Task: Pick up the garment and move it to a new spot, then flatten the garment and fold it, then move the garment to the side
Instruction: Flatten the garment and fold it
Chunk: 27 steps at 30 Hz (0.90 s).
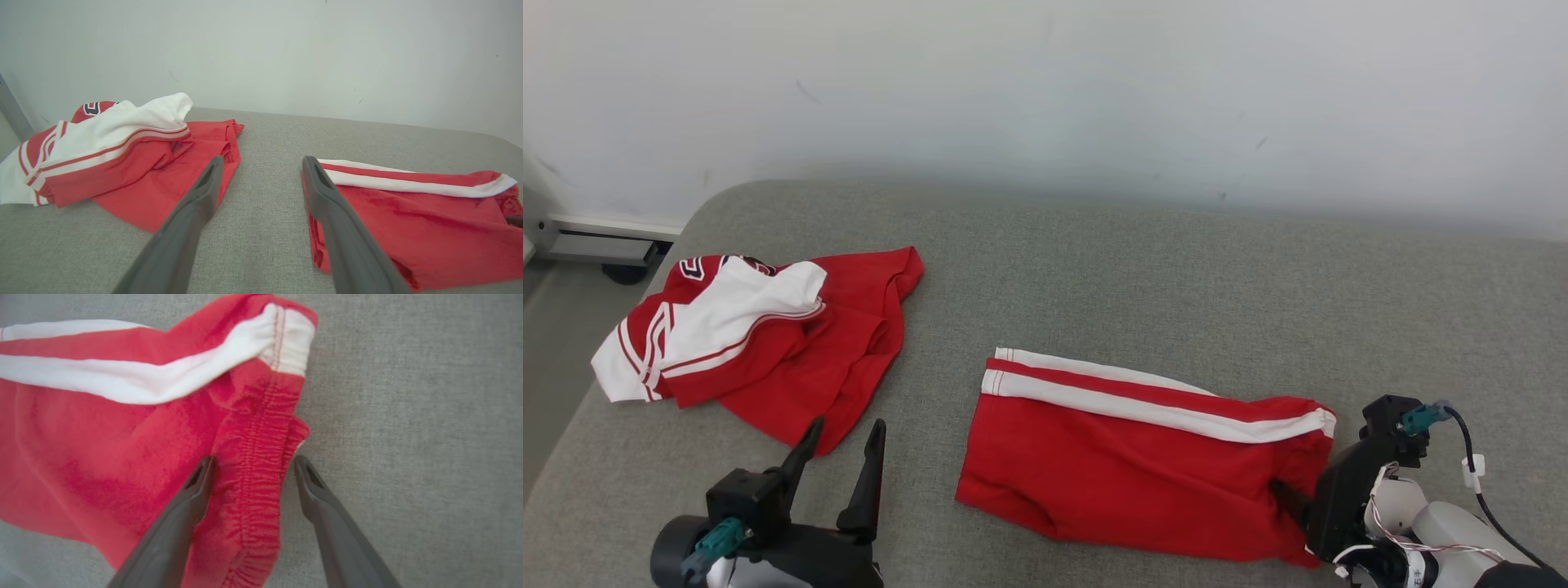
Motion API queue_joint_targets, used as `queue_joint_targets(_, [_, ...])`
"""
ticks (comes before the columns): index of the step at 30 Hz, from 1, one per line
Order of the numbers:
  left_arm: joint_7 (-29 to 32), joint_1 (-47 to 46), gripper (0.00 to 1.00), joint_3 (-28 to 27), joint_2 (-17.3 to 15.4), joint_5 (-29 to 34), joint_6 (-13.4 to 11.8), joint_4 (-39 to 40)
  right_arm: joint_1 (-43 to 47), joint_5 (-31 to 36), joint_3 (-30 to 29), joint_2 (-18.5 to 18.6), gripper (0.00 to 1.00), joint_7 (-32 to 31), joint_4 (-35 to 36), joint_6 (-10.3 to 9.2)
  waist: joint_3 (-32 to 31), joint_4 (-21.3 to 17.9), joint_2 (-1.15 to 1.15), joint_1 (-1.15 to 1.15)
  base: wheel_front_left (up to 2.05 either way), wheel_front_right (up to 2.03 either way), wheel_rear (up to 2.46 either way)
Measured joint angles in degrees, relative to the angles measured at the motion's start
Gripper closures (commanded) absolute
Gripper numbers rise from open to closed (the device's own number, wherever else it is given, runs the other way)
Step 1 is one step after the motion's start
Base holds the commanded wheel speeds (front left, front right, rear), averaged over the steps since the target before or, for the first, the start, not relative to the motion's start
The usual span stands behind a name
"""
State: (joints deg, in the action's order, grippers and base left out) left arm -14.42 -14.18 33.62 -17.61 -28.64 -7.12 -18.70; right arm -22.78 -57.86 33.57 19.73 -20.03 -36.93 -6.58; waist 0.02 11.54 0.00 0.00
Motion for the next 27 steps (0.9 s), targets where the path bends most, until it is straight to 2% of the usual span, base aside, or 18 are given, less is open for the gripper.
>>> queue_joint_targets(3, [0.0, 0.63, 0.0, -0.69, 0.4, 0.59, 0.0, 0.56, -0.55, 0.0, 0.41, -0.73, 0.0, -1.2, -0.8, -0.01, 0.25, 0.51, 0.0, 0.0, 0.0, 0.0, 0.0])
queue_joint_targets(4, [0.0, 1.14, 0.0, -1.04, 0.65, 0.96, 0.0, 0.66, -0.98, 0.0, 0.59, -0.78, 0.27, -1.48, -1.35, -0.04, 0.34, 0.64, 0.0, 0.0, 0.0, 0.0, 0.0])
queue_joint_targets(5, [0.0, 1.48, 0.0, -1.33, 0.83, 1.45, 0.0, 0.67, -1.42, 0.03, 0.81, -0.83, 0.27, -1.76, -1.74, -0.04, 0.4, 0.72, 0.0, 0.0, 0.0, 0.0, 0.0])
queue_joint_targets(6, [0.0, 1.91, 0.0, -1.66, 0.87, 1.74, 0.0, 0.91, -1.64, 0.13, 0.9, -0.88, 1.0, -2.0, -1.88, -0.05, 0.44, 0.75, 0.0, 0.0, 0.0, 0.0, 0.0])
queue_joint_targets(14, [0.0, 3.75, 0.0, -4.13, 1.04, 2.69, 0.0, 1.59, -3.91, 0.67, 1.33, -1.07, 1.0, -2.72, -3.76, 0.0, 0.84, -0.25, 0.0, 0.0, 0.0, 0.0, 0.0])
queue_joint_targets(17, [0.0, 3.8, 0.0, -4.94, 1.35, 3.01, 0.0, 2.42, -4.91, 0.99, 0.22, 2.1, 1.0, -2.69, -4.64, 0.12, 1.01, -1.28, 0.0, 0.0, 0.0, 0.0, 0.0])
queue_joint_targets(18, [0.0, 3.93, 0.0, -5.1, 1.56, 3.28, 0.0, 2.81, -4.89, 1.46, 0.1, 4.34, 1.0, -2.72, -5.39, 0.58, 1.1, -1.82, 0.0, 0.0, 0.0, 0.0, 0.0])
queue_joint_targets(21, [0.0, 4.38, 0.0, -5.22, 1.74, 3.44, 0.0, 2.94, -4.95, 1.24, -0.87, 6.67, 1.0, -3.27, -5.52, 1.74, 1.24, -2.57, 0.0, 0.0, 0.0, 0.0, 0.0])
queue_joint_targets(24, [0.0, 4.46, 0.0, -5.33, 1.86, 3.49, 0.0, 2.96, -5.72, -0.05, -1.8, 6.9, 1.0, -4.27, -5.16, 3.48, 1.26, -3.32, 0.0, 0.0, 0.0, 0.0, 0.0])
queue_joint_targets(27, [0.0, 4.46, 0.0, -5.09, 2.48, 3.5, 0.0, 2.97, -5.98, -4.93, -4.2, 6.7, 1.0, -6.03, -2.87, 6.55, 1.08, -3.85, 0.0, 0.0, 0.0, 0.0, 0.0])
